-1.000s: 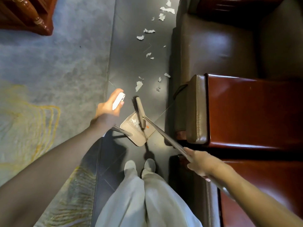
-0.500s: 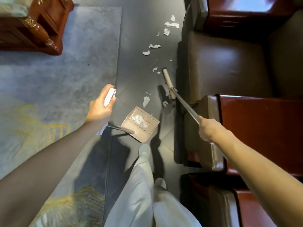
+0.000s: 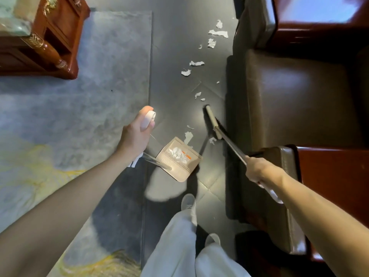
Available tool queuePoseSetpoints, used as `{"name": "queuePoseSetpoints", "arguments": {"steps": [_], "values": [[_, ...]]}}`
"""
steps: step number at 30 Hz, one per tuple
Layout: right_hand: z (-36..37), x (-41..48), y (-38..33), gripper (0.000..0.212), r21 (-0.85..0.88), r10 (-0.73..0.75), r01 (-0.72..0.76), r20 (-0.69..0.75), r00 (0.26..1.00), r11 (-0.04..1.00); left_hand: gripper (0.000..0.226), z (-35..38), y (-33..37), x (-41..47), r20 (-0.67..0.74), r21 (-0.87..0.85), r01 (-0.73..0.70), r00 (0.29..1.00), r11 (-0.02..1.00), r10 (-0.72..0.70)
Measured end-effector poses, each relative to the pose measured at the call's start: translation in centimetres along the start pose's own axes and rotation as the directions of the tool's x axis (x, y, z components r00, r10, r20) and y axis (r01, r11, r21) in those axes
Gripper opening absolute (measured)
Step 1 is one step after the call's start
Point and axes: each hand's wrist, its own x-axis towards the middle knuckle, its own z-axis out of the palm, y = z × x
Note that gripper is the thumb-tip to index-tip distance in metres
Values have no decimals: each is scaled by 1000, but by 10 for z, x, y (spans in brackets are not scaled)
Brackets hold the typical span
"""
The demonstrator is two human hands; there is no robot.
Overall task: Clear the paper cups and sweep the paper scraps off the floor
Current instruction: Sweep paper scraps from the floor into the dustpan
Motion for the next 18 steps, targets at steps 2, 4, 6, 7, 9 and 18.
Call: {"name": "queuePoseSetpoints", "arguments": {"steps": [2,4,6,7,9,18], "values": [[-1,-11,-4,60,11,-13,12,75,997,1000,38,4,7,17,22,-20,14,1000,1000,-13],[-6,-22,-9,75,45,-13,5,167,986,999,39,6,13,32,31,-1,9,999,1000,-9],[-13,-31,-19,84,37,-40,32,232,972,999,38,9,22,42,24,-12,-44,999,999,44],[-15,-34,-24,89,-2,-48,50,254,966,999,37,10,26,46,21,-40,-70,997,997,71],[-18,-39,-29,97,-89,-52,81,289,956,993,36,12,31,53,17,-83,-94,995,992,96],[-66,-39,-2,98,-81,-27,50,260,965,995,35,17,36,79,17,-16,-27,999,1000,28]]}}
